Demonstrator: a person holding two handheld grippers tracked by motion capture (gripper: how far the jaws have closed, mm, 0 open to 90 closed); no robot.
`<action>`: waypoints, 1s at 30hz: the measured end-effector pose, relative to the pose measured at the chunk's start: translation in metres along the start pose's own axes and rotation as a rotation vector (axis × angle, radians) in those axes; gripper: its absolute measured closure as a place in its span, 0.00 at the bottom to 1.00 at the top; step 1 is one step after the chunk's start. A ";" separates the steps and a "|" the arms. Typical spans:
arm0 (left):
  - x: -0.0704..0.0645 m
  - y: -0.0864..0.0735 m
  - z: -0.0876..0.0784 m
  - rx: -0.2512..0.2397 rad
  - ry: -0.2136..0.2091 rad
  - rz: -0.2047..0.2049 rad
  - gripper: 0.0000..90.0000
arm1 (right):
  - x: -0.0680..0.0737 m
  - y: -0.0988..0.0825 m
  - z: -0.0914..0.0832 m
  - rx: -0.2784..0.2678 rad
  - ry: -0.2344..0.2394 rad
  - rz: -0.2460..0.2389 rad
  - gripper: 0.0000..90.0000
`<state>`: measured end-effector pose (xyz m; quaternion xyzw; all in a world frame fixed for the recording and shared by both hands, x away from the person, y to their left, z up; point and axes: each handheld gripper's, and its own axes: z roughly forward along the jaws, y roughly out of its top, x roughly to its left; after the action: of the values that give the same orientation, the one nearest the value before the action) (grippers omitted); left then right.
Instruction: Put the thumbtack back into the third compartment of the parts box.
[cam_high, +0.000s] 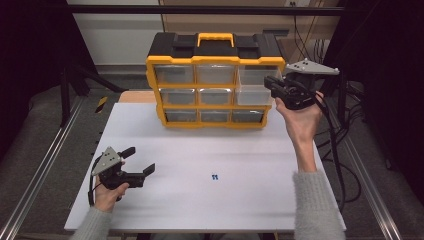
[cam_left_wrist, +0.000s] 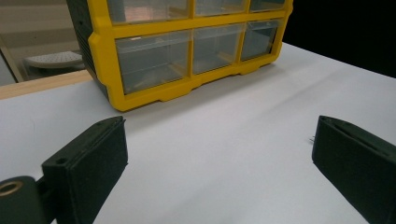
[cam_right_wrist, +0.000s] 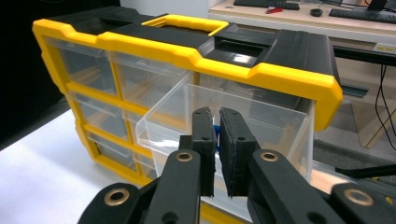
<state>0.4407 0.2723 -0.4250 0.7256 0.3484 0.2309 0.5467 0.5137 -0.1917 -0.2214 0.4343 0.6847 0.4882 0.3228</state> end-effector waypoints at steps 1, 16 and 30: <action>0.000 0.000 0.000 0.001 0.000 0.000 0.03 | -0.001 0.000 0.001 0.000 -0.003 -0.002 0.95; 0.000 0.000 0.000 0.000 0.000 0.001 0.03 | -0.012 0.004 0.015 0.011 -0.051 -0.003 0.95; 0.000 0.000 0.000 0.000 0.000 0.000 0.03 | -0.021 0.003 0.030 0.037 -0.073 0.001 0.94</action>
<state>0.4407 0.2722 -0.4249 0.7257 0.3481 0.2308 0.5468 0.5492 -0.1993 -0.2277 0.4582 0.6809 0.4595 0.3394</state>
